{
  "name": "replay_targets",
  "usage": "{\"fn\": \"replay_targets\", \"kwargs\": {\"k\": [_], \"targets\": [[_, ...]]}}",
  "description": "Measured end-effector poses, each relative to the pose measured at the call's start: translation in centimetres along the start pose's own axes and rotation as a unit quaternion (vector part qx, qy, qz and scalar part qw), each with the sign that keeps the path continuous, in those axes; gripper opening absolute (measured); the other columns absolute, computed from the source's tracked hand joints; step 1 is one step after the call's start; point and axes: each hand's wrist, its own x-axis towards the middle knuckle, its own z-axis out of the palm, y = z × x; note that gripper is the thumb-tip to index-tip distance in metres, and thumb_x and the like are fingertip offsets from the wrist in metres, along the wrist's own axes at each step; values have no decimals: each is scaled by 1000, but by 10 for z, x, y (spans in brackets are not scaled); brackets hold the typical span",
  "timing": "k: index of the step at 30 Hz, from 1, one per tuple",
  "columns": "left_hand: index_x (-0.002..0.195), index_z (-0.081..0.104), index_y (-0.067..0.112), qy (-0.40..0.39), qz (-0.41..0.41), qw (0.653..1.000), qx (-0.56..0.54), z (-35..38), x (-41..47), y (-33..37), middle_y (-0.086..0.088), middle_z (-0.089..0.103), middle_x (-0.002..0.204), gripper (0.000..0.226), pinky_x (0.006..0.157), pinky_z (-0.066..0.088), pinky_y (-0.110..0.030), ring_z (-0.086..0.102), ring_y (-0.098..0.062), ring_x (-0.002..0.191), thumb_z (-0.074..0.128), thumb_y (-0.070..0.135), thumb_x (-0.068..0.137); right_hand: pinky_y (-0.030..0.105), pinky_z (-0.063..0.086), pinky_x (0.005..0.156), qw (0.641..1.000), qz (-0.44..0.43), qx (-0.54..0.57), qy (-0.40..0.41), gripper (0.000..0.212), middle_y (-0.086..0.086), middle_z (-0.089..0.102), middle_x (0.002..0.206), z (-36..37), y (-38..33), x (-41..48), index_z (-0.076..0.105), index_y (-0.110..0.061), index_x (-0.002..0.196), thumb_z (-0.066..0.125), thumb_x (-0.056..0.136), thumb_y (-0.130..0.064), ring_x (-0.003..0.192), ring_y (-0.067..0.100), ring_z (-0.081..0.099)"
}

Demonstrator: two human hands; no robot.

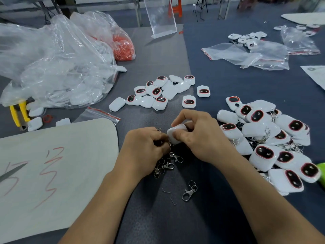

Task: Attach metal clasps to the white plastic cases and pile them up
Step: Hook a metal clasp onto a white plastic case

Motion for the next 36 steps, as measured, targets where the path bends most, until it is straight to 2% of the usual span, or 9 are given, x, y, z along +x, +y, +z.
{"fn": "replay_targets", "kwargs": {"k": [6, 13, 17, 19, 24, 27, 30, 33, 36], "targets": [[87, 82, 31, -13, -20, 1000, -10, 2, 1, -2, 11, 62, 67, 14, 57, 36, -9, 59, -4, 71, 78, 20, 79, 12, 40, 48, 999, -14, -42, -5, 7, -4, 61, 58, -1, -5, -1, 69, -27, 86, 74, 90, -25, 57, 0, 55], [88, 78, 36, -7, -15, 1000, -6, 2, 1, -3, 10, 65, 66, 17, 57, 38, -13, 60, -6, 70, 69, 34, 74, 12, 38, 48, 997, 10, -73, -28, 9, 4, 59, 77, -2, -8, 0, 66, -29, 86, 72, 92, -29, 60, 11, 51], [85, 77, 36, 1, -20, 1000, 6, 3, 0, -2, 13, 64, 67, 16, 57, 40, -14, 61, -5, 70, 68, 39, 73, 13, 36, 47, 997, 20, -60, -37, 8, 4, 65, 81, -3, -9, 0, 67, -27, 87, 73, 91, -28, 60, 12, 54], [82, 77, 33, 9, -31, 999, 9, 4, -1, -2, 13, 64, 67, 19, 58, 43, -20, 61, -6, 70, 66, 44, 71, 22, 44, 52, 998, 27, -42, -45, 8, 7, 68, 82, -4, -8, 0, 67, -26, 87, 73, 91, -27, 58, 15, 58], [78, 77, 29, 28, -41, 998, 45, 6, -3, 1, 10, 63, 65, 13, 56, 42, -22, 59, -9, 66, 81, 41, 77, 19, 43, 43, 998, 31, -28, -37, 7, 2, 66, 59, -1, -5, -2, 68, -26, 84, 68, 90, -23, 46, 13, 60], [75, 76, 30, 40, -36, 996, 70, 5, -4, 3, 11, 63, 64, 13, 55, 41, -23, 58, -7, 63, 79, 43, 76, 16, 39, 41, 998, 43, 4, -45, 10, 3, 66, 50, -1, -3, -3, 67, -27, 82, 65, 90, -21, 41, 8, 58], [75, 74, 32, 63, -20, 996, 55, 3, -6, 5, 12, 61, 64, 11, 57, 40, -24, 56, -7, 62, 73, 42, 72, 20, 39, 42, 994, 60, 74, -51, 12, 12, 68, 55, -2, 0, -1, 67, -24, 81, 66, 91, -17, 42, 15, 60], [73, 75, 35, 93, -22, 995, -24, 2, -7, 7, 14, 63, 66, 4, 55, 39, -15, 57, -6, 62, 73, 35, 69, 23, 35, 41, 978, 89, 180, -54, 17, 18, 68, 64, -5, 2, 2, 68, -19, 79, 67, 93, -8, 42, 22, 57], [78, 80, 36, 103, -43, 984, -142, 1, -5, 7, 19, 72, 71, 14, 62, 48, -12, 66, -2, 65, 82, 24, 72, 23, 35, 39, 949, 120, 281, -80, 12, 13, 67, 65, -11, 1, 3, 68, -8, 87, 61, 95, -1, 40, 19, 52]]}}
